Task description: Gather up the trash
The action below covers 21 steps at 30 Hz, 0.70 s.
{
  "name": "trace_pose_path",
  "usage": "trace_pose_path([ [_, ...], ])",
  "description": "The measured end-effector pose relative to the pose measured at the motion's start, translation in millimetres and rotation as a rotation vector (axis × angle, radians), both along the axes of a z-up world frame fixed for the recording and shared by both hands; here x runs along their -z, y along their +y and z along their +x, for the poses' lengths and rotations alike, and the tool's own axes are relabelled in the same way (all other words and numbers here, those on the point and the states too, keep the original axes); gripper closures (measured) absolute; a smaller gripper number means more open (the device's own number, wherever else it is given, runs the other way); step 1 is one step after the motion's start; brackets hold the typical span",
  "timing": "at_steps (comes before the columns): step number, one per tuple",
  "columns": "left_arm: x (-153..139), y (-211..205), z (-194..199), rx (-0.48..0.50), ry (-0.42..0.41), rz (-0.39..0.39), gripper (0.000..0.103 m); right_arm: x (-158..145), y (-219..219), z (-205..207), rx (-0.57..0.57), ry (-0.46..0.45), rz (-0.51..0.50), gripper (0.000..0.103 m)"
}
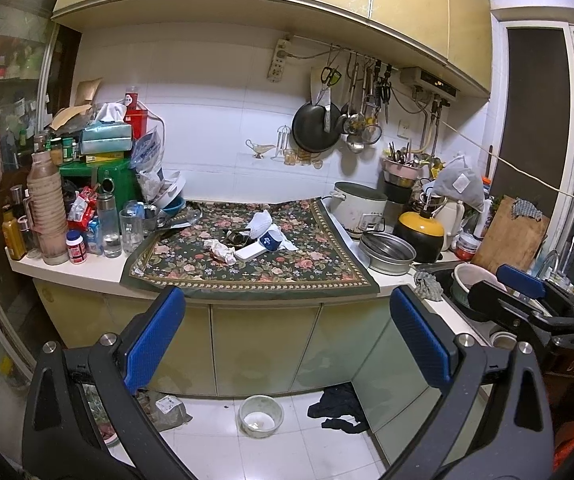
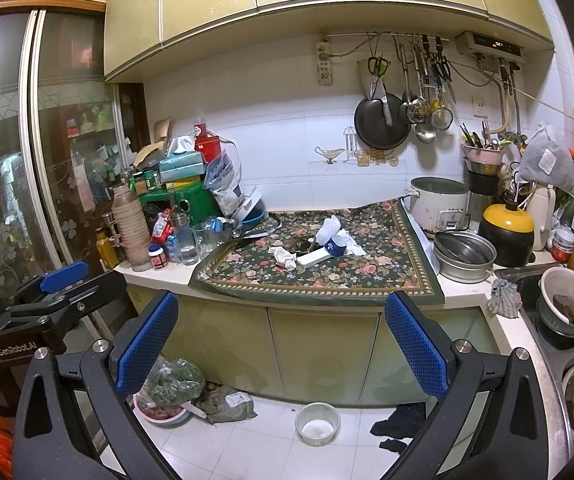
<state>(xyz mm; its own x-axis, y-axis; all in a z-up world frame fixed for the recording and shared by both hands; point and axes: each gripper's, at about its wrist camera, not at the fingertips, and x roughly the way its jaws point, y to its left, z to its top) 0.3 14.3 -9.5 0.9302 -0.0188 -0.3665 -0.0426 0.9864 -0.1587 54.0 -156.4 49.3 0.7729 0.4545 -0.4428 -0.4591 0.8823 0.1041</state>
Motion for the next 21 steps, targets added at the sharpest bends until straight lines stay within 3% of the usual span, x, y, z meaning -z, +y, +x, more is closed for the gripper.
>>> trace_pose_path([
  [14,-5,-19,21,-0.049,0.003,-0.030,0.000,4,-11,24,-0.003,0.019,0.013,0.000],
  [21,-6,-18,50,-0.098,-0.005,0.008,0.000,8,-22,46,0.015,-0.011,0.000,0.000],
])
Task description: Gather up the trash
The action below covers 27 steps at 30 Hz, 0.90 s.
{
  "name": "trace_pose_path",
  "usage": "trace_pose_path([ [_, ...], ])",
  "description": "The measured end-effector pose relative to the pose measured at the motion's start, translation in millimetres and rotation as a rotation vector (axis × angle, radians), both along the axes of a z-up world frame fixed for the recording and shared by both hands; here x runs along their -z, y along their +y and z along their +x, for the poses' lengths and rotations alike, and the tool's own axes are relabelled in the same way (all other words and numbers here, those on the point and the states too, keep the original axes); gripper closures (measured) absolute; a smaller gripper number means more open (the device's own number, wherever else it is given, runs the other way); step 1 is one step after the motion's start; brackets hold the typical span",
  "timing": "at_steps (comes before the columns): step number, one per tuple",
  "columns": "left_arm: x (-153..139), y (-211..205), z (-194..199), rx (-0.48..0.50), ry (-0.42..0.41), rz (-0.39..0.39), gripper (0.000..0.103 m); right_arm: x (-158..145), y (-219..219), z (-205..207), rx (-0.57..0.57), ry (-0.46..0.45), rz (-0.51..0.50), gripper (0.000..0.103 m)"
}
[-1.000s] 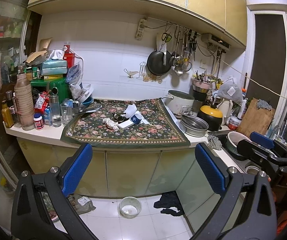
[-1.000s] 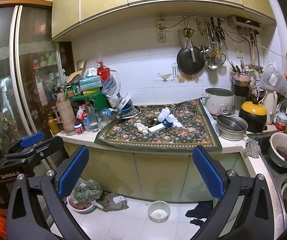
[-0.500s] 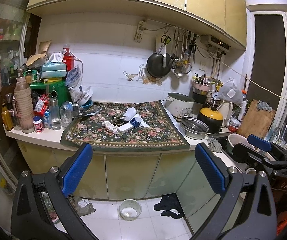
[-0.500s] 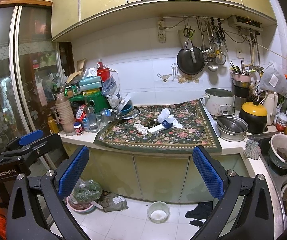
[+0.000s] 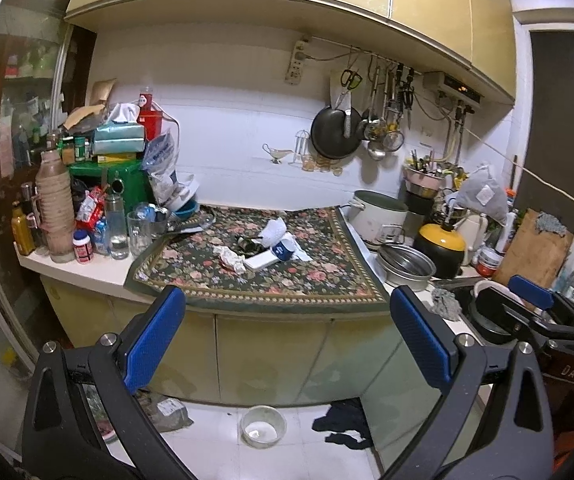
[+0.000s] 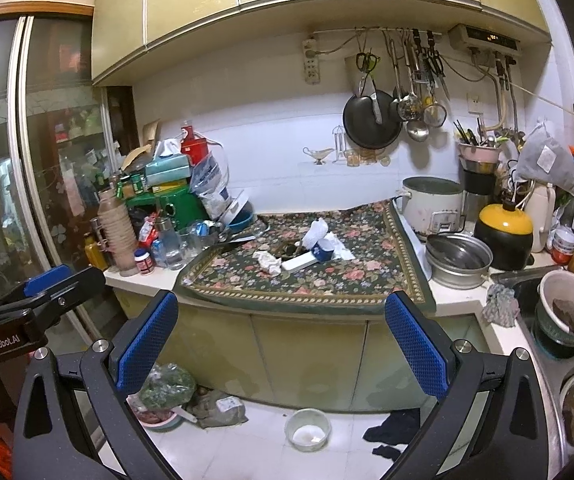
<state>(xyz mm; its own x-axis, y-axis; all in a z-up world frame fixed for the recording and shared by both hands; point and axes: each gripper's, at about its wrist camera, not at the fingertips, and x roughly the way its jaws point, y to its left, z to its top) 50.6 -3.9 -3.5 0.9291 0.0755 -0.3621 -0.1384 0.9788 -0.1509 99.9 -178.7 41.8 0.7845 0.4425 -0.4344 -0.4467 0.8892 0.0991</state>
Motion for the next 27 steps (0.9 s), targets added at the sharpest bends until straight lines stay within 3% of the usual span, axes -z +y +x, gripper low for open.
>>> trace_pose_path([
  [8,12,20,65,0.000,0.026,0.008,0.000,17,4,48,0.034,0.024,-0.007,0.000],
  [15,34,75,146,-0.022,0.050,-0.020,0.000,37,27,100,0.074,0.045,-0.025,0.000],
  [20,45,125,222,-0.033,0.131,-0.046,0.000,48,55,158,0.092,0.107,-0.034,0.000],
  [27,73,172,316,-0.046,0.221,0.008,0.000,73,81,226,0.144,0.193,-0.025,0.000],
])
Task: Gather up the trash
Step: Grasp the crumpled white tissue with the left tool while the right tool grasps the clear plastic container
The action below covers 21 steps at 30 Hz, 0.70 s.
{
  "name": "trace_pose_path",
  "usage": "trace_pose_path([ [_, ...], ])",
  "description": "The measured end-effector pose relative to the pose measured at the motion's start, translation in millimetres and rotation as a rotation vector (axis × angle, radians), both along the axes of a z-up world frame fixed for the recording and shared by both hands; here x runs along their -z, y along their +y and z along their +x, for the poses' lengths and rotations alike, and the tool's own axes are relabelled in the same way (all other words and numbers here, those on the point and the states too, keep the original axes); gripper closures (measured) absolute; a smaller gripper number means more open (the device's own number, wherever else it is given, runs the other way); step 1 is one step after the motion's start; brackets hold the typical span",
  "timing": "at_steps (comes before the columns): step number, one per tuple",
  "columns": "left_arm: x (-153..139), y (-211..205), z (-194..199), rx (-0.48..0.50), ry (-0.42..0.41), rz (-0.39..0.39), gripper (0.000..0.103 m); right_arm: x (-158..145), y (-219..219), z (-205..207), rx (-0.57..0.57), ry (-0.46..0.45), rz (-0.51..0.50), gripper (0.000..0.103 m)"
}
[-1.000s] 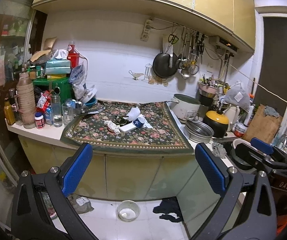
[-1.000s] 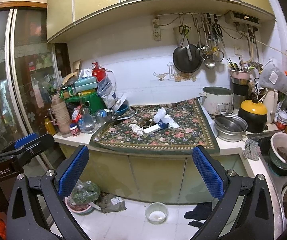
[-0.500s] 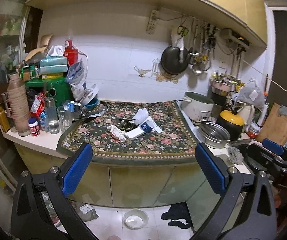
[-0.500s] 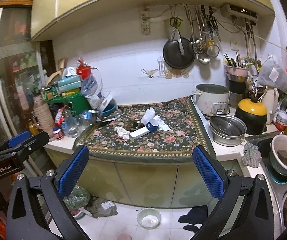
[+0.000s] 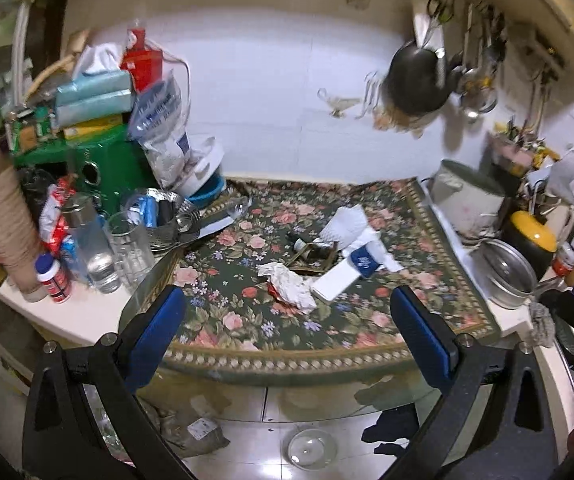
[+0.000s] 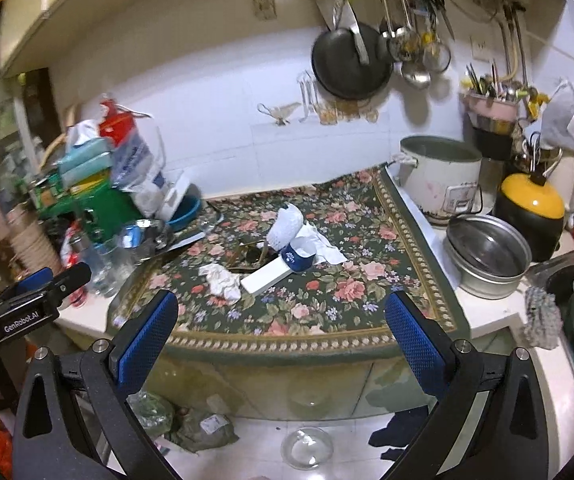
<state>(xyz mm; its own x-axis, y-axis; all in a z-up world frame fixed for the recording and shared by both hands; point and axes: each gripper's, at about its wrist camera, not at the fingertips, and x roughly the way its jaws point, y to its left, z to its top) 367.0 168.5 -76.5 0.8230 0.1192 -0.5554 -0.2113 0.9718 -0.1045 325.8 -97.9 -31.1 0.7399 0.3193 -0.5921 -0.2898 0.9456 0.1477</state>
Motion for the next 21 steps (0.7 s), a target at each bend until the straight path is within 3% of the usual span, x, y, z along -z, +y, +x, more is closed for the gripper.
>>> trace_pose_path([
  [12,96,40,137,-0.036,0.233,-0.124,0.004,60,23,124,-0.017,0.157,-0.045,0.001],
  [17,120,42,177,-0.094,0.282,-0.172,0.004,91,33,190,-0.136,0.250,-0.050,0.010],
  [21,142,45,210,-0.143,0.342,-0.190,0.006,112,40,237,-0.210,0.313,-0.047,0.012],
])
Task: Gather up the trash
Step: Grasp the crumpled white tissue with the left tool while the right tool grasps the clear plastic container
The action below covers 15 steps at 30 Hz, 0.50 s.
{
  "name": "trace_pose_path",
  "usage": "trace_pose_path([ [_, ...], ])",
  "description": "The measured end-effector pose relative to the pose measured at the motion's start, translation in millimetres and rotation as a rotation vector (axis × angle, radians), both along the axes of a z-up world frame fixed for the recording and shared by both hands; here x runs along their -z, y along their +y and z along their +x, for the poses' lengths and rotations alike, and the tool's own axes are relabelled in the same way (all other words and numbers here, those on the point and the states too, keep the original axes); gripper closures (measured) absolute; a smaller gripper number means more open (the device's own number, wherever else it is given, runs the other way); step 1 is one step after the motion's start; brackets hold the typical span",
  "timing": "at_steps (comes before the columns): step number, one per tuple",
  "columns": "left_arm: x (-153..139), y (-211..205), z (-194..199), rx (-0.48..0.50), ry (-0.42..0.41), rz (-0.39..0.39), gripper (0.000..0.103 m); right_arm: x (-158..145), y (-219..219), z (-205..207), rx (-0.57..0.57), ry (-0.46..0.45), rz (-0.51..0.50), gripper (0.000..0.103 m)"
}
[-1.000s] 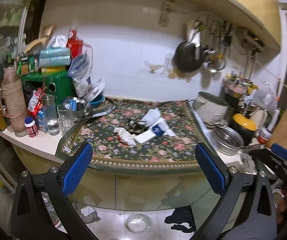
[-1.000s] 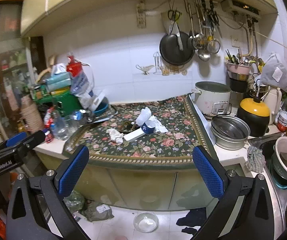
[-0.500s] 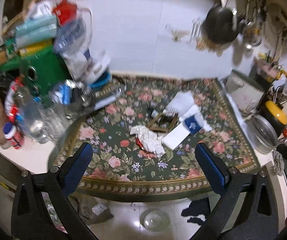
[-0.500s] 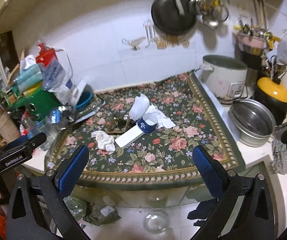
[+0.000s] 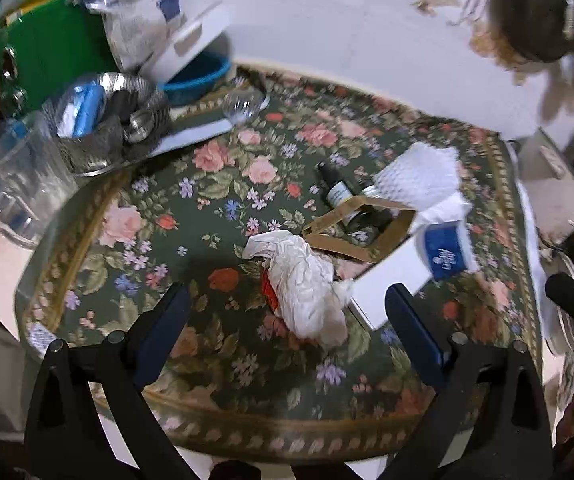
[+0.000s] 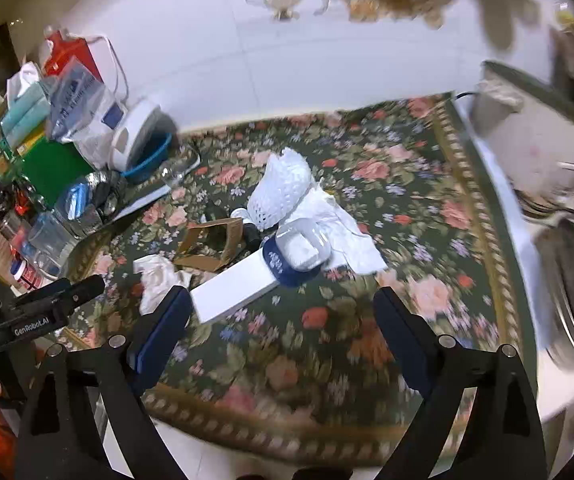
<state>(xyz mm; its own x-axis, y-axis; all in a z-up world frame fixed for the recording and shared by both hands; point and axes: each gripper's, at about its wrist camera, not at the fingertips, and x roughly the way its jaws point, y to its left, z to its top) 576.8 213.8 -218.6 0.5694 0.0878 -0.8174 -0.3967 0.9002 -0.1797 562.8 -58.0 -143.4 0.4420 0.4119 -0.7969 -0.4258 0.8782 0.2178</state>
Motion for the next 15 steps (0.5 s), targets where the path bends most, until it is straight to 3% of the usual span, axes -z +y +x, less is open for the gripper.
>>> trace_pose_path([
  [9,54,3,39,-0.048,0.114,-0.035,0.022,63,20,74,-0.079,0.158,0.010,0.016],
  [15,70,3,47,-0.020,0.124,-0.083,0.041,88,31,91,-0.136,0.209,-0.005,0.030],
])
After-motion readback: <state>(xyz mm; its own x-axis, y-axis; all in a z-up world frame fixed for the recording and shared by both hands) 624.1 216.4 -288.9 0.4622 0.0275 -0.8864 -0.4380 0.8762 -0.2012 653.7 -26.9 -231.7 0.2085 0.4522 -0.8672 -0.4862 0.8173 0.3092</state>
